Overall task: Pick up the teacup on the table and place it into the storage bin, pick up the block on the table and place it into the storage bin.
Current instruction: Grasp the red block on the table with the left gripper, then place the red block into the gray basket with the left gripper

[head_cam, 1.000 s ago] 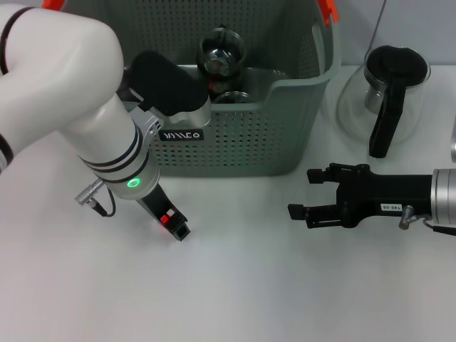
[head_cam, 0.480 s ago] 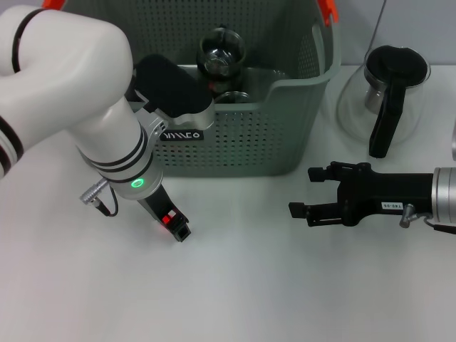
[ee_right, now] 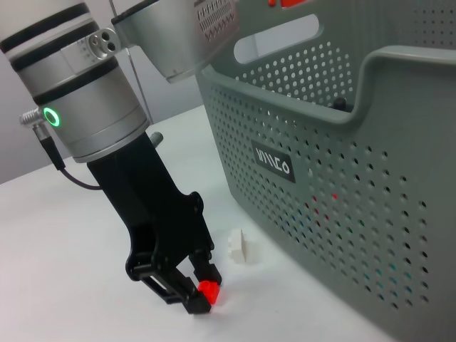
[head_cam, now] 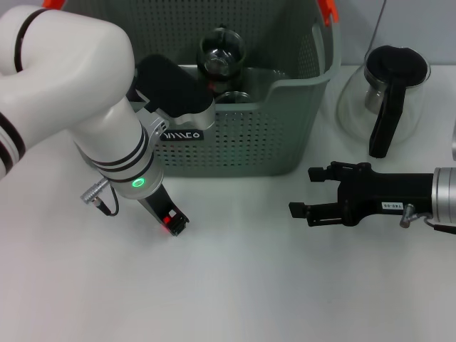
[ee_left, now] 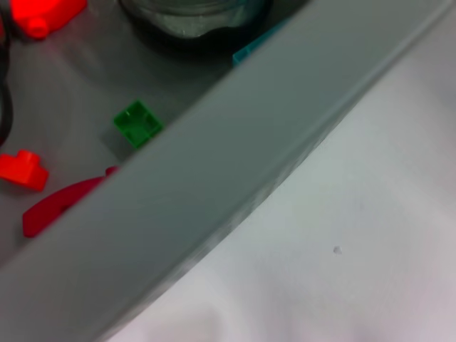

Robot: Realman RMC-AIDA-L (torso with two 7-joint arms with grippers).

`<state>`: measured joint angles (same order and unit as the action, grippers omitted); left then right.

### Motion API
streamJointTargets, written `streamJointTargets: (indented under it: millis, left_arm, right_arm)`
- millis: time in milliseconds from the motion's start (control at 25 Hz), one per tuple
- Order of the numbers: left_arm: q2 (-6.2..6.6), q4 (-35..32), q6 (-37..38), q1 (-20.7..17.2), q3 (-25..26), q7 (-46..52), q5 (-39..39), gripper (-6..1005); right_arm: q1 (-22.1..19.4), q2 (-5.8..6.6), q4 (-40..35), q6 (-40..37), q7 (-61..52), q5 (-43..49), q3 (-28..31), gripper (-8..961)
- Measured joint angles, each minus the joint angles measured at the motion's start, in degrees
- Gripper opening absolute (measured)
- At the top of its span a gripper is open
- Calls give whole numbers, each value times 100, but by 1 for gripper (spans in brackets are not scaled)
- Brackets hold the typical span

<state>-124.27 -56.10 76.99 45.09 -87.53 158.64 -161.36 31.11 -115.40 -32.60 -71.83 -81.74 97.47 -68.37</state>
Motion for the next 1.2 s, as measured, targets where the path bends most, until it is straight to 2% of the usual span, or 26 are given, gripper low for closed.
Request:
streamJointTargets:
  millis: [160,360,400,560,680,760,840,880,1000,1080,1200]
  left_arm:
    - [0,18,-5,1,1,0,-8,369]
    - [-2,-136,109,-45,-2,0,-20,211]
    - [-7,-303,204,-98,-3,0,-15,179]
    - [-25,-1517,975,-555,66,-104,326,201]
    - [-27,-2533,1800,-960,571,-544,1419,217]
    - [-15,-2823,2297,-1050,1221,-898,2534,227]
    - [19,-2904,2654,-985,2002,-1163,3477,238]
    - [53,-2911,2813,-885,2500,-1308,3993,244]
    - [198,-2830,2662,-518,3428,-1642,4605,260]
    - [362,-2591,2096,-299,3611,-1846,4513,270]
    - [655,-1928,989,16,3558,-1988,4076,287]
  right_arm:
    - [0,0,0,2,-5,0,0,945]
    - [-16,0,-2,3,-9,0,0,945]
    - [-17,0,-3,4,-9,0,0,945]
    - [-23,-1,-3,2,-14,0,-1,945]
    - [-32,-1,-1,-1,-22,0,0,945]
    - [-35,-6,-1,1,-23,0,0,945]
    - [-35,-13,0,2,-26,0,-4,945]
    - [-35,-14,0,2,-28,0,-7,945]
    - [-27,-16,0,-14,-36,0,-28,945]
    - [-12,-17,0,-31,-47,0,-35,945]
    - [0,-22,0,-43,-58,2,-37,945]
